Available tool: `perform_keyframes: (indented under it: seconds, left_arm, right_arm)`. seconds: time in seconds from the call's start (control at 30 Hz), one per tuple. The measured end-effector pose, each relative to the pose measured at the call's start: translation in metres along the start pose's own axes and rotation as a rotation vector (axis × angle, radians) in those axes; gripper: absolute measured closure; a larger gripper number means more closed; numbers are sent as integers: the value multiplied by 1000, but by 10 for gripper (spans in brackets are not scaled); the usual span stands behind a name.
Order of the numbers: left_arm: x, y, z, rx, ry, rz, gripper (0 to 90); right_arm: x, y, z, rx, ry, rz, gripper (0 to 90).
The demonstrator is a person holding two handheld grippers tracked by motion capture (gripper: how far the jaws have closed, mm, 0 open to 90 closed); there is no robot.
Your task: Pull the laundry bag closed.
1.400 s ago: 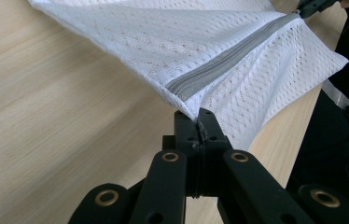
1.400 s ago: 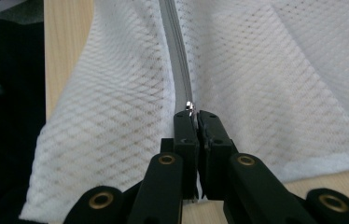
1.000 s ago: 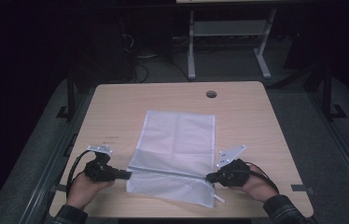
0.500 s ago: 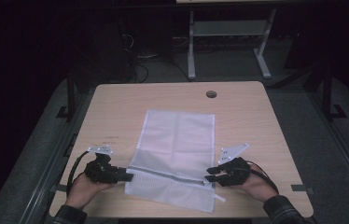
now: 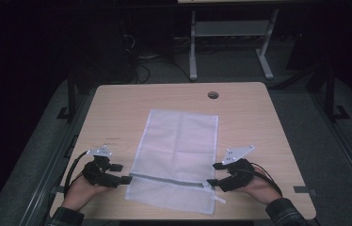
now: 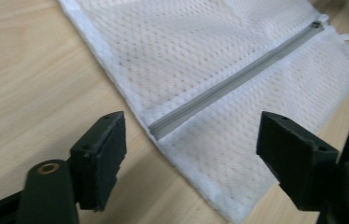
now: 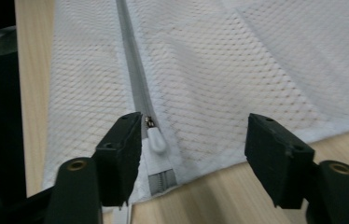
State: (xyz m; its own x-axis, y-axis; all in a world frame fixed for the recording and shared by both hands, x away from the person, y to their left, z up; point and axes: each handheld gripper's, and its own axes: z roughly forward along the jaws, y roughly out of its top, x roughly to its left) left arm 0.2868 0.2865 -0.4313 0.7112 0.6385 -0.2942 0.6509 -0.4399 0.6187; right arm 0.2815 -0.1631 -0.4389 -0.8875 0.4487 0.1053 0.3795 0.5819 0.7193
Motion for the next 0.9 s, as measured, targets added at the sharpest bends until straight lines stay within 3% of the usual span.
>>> perform_keyframes:
  seconds: [0.23, 0.5, 0.77, 0.9]
  left_arm:
    - [1, -4, -8, -29, 67, 54, 156]
    - [4, -8, -16, -69, 117, 76, 141]
    - [12, -15, -18, -49, 201, 112, 136]
    - [17, -18, -17, -44, 227, 117, 136]
  right_arm:
    - [-5, -5, -14, -19, -84, 26, 248]
    - [-12, -21, -29, -36, -186, 68, 159]
    - [-25, -38, -37, -58, -262, 109, 137]
    - [-31, -44, -37, -56, -274, 135, 137]
